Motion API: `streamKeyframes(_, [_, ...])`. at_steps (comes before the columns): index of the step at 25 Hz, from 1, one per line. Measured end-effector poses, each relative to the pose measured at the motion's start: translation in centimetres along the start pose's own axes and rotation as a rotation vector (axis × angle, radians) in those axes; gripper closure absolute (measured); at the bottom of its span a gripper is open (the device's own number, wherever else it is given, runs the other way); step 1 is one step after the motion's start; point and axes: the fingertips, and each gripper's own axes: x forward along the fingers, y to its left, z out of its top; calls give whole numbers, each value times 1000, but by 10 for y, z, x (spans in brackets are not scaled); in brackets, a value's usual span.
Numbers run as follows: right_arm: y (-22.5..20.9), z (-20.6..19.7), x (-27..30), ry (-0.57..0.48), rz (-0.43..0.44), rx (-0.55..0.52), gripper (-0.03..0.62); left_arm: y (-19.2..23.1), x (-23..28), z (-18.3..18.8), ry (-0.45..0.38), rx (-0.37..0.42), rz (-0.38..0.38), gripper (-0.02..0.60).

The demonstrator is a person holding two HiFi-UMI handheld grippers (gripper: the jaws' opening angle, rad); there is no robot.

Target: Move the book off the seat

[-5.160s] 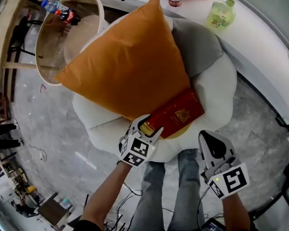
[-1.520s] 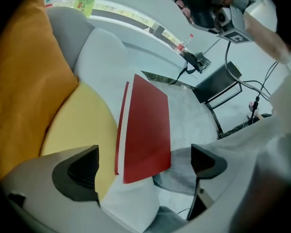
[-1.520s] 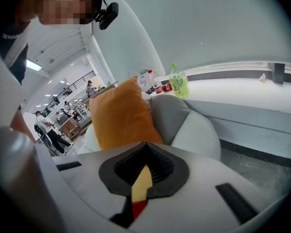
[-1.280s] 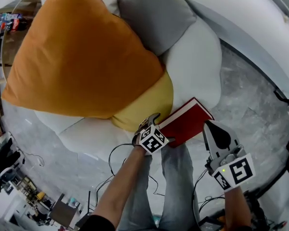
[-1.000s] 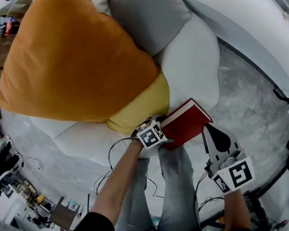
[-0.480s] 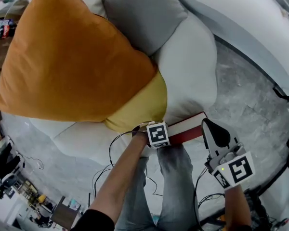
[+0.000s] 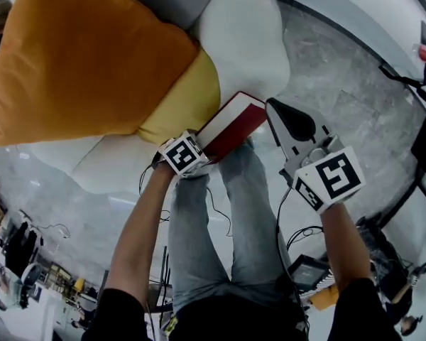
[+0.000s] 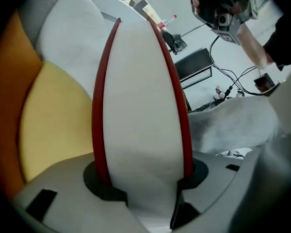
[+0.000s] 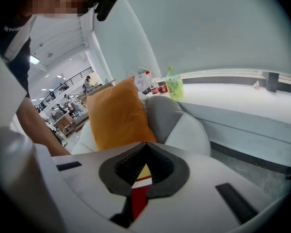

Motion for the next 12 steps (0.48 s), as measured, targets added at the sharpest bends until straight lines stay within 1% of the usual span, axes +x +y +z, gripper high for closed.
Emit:
streamKeyframes(2, [18,15,-8,-9,10,-18,586,-11,-29,-10,-24,-31,37,333])
streamKeyframes(5, [44,43,-22,-26,17,-35,586,-25,-69,-16,-92,-81,82,332])
streamKeyframes(9, [77,74,-34,-42,24,-71,586,-40,-111,-20,-185,-146,128,331])
streamKeyframes(12, [97,90,-39,-52,14,-89,586,-48,-137,-24,-237,-224,147,331])
